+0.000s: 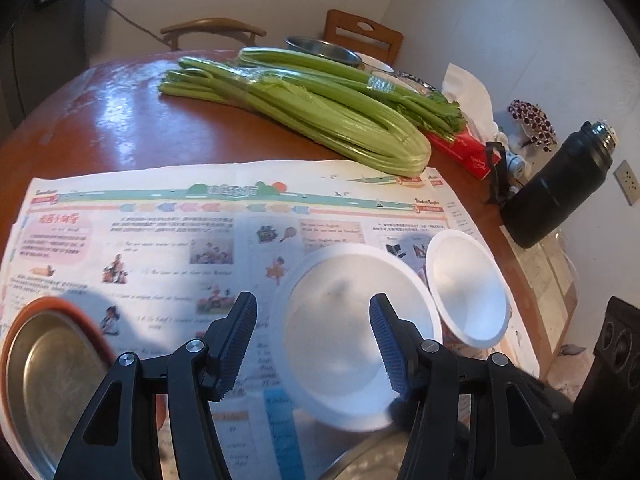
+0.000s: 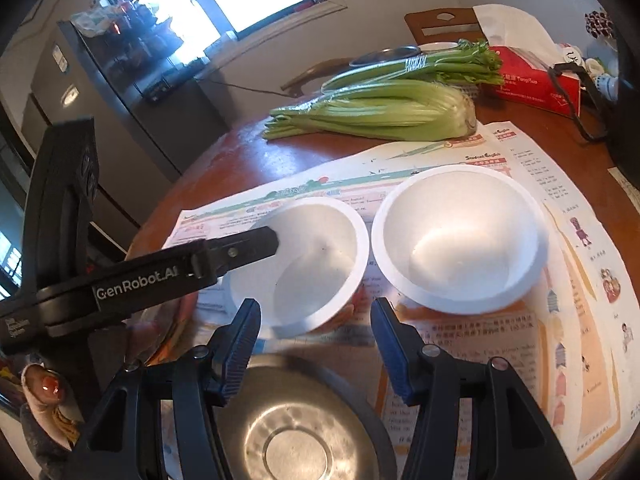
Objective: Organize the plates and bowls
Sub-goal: 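Bring the held steel bowl under the larger red-printed paper bowl with the left tool, then grip the paper bowl rim with the left tool, nesting it in the steel bowl, then move the left tool with the nested bowls to the smaller red-printed paper bowl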
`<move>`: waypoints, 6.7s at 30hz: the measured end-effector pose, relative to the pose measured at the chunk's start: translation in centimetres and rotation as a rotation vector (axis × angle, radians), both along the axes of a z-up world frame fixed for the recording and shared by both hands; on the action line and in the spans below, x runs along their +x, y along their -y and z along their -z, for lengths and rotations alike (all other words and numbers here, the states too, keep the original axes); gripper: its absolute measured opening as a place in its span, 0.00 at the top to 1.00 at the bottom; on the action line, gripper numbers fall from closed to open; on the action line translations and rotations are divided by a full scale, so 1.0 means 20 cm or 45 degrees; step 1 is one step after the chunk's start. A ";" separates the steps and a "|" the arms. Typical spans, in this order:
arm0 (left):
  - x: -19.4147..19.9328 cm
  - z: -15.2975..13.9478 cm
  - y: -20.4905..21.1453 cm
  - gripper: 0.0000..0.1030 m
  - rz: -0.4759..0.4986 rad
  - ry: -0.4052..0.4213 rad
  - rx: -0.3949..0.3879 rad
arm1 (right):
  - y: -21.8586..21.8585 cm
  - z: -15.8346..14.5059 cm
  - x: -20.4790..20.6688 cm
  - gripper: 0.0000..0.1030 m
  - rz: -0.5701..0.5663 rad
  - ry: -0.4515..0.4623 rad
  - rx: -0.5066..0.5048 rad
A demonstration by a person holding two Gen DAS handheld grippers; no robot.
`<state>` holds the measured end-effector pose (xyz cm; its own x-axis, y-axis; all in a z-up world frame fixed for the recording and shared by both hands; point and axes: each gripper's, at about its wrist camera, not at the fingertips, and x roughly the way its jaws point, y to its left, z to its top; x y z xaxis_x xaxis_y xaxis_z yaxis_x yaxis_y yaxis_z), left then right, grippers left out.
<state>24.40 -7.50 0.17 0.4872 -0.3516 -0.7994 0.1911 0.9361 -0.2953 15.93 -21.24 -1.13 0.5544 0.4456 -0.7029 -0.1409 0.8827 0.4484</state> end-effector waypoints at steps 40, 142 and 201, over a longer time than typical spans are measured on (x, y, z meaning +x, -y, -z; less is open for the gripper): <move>-0.22 -0.18 -0.01 0.43 0.060 0.111 -0.070 | -0.06 -0.21 -0.15 0.43 -0.041 0.194 -0.065; -0.67 0.05 0.08 0.43 0.115 -0.046 0.035 | -0.02 -0.02 -0.57 0.43 -0.219 0.077 -0.136; -0.60 -0.18 0.05 0.42 0.112 0.105 -0.011 | 0.27 -0.13 -0.54 0.43 -0.009 0.154 -0.111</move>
<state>12.37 -8.44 3.86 0.5181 -0.4025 -0.7547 0.2965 0.9121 -0.2830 5.14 -26.60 1.44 0.6344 0.3899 -0.6675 -0.1953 0.9163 0.3497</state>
